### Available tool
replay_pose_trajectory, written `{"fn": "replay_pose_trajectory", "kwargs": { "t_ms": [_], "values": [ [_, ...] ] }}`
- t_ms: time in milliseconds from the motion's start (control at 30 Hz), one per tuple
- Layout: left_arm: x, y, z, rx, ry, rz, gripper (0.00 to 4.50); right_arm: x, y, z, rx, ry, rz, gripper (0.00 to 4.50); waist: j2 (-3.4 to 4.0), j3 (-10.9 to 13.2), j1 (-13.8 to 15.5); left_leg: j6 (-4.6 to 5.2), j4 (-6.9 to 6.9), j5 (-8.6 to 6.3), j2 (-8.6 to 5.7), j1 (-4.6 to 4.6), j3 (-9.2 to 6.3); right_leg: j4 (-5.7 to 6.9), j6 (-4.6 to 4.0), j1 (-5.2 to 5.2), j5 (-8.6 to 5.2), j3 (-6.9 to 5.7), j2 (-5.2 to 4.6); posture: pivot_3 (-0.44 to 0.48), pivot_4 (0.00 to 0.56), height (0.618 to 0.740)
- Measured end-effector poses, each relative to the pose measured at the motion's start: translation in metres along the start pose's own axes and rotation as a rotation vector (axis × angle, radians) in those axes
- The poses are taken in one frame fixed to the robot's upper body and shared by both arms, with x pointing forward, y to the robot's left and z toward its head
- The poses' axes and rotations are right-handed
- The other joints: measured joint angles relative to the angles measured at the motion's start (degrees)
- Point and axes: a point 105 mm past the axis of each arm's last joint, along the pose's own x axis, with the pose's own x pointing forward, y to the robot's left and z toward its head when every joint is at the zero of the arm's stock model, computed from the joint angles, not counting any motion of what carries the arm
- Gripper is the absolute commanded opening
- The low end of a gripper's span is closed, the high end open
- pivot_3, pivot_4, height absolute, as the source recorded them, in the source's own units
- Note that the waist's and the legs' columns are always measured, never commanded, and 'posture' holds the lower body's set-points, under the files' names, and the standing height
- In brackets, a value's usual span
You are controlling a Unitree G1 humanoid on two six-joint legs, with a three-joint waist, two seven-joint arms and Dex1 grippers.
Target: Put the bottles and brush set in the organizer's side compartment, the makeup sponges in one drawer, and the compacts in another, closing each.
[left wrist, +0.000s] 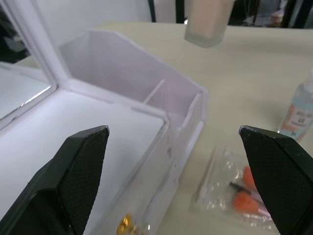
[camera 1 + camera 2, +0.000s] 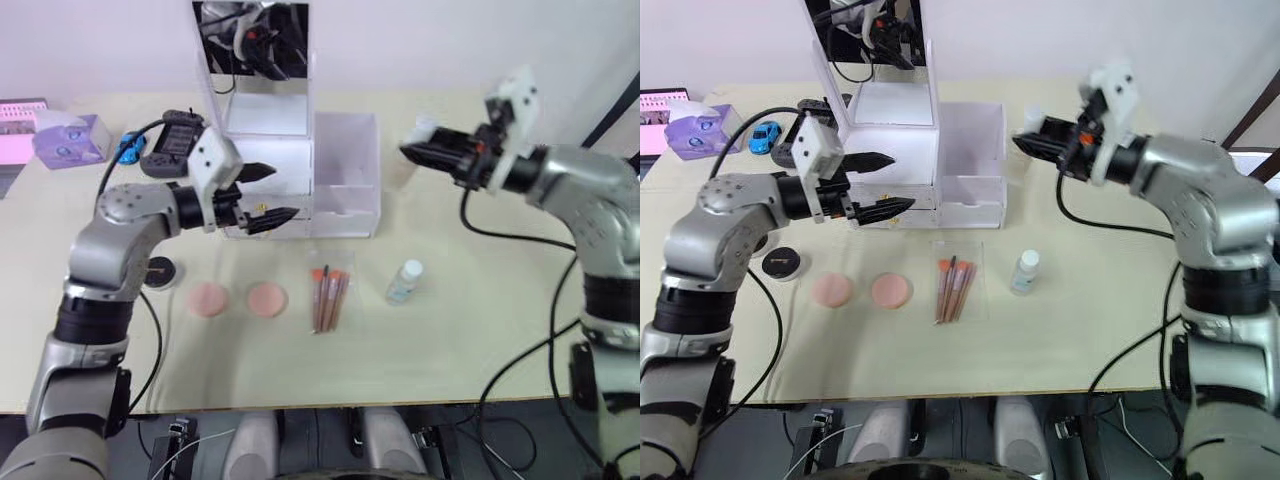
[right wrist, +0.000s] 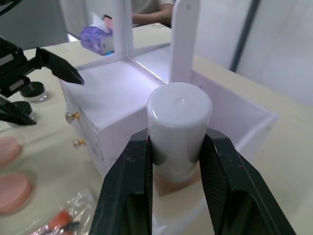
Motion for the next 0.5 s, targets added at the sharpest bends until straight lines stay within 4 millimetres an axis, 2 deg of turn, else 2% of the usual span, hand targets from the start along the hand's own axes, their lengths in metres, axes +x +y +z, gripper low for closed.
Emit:
{"fn": "replay_pose_trajectory", "kwargs": {
  "t_ms": [200,367,500],
  "values": [
    [-0.014,-0.002,-0.003,-0.012,0.008,0.071,4.5,0.037,0.003,-0.03,0.024,0.061,0.09,1.02,-0.03,0.0,0.1,0.0,0.02,0.0,0.0,-0.1,0.03,-0.02,0.03,-0.06,0.02,0.0,-0.02,0.0,0.15,0.74],
    [-0.021,-0.002,-0.003,-0.008,0.023,0.106,4.5,0.049,-0.004,-0.049,0.024,0.1,0.086,1.02,-0.02,0.0,-0.1,0.0,0.02,0.0,0.0,-0.05,0.03,0.05,0.01,-0.08,0.04,0.0,0.0,0.0,0.15,0.74],
    [-0.025,-0.004,0.0,-0.008,0.016,0.118,4.5,0.052,-0.009,-0.067,0.022,0.137,0.08,1.02,-0.02,0.0,-0.1,-0.01,0.02,0.0,0.0,-0.04,0.03,0.08,0.01,-0.09,0.04,0.0,0.01,0.0,0.15,0.74]
  ]
}}
